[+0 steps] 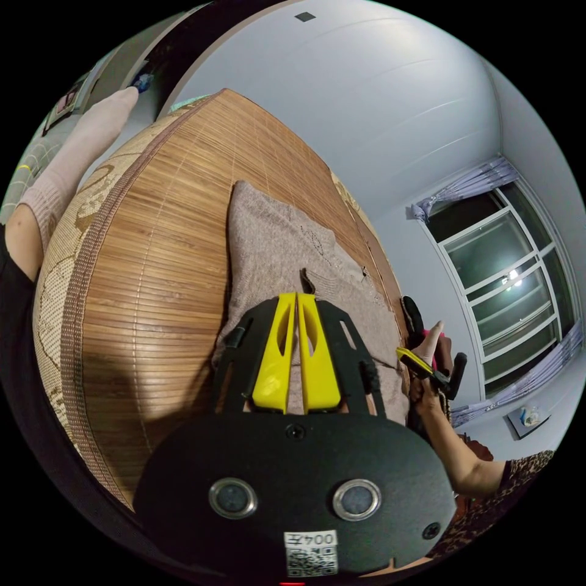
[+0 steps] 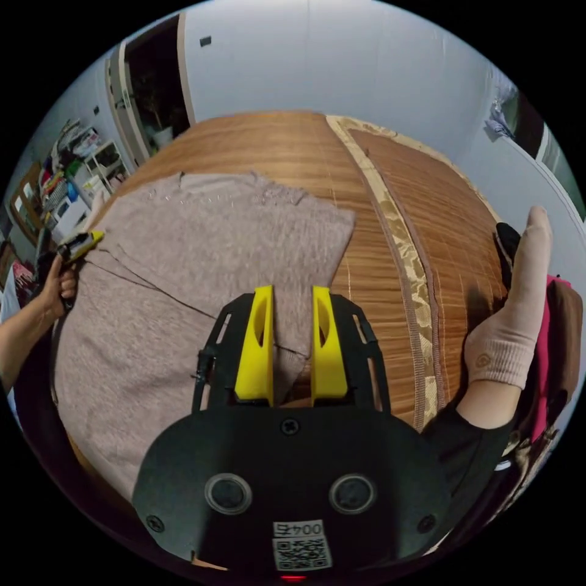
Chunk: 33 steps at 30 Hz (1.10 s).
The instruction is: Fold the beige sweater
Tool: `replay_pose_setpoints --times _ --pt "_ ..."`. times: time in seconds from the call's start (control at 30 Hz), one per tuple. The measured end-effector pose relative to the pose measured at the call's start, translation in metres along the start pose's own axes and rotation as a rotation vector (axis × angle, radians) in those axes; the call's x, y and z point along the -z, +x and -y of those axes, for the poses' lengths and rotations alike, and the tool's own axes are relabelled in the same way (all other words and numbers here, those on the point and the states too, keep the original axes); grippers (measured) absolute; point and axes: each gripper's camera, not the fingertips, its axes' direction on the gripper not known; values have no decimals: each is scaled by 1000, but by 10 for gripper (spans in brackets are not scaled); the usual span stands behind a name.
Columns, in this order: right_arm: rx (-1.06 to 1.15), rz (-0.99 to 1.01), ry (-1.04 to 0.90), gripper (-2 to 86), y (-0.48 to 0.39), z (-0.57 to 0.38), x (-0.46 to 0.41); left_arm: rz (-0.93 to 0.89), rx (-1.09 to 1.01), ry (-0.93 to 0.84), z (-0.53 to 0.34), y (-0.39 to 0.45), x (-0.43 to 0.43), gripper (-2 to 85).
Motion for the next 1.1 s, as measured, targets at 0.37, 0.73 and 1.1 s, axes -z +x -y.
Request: replay_pose_setpoints --times 0.37,0.73,1.1 --pt "23 -5 10 101 -15 -21 -35 3 -1 -6 -7 -15 -22 16" --pt "-3 9 79 114 -41 -32 -36 316 -217 -63 -8 12 -43 53" --pt "1 -36 -25 122 -51 -27 -90 284 -156 -73 3 -38 -107 51"
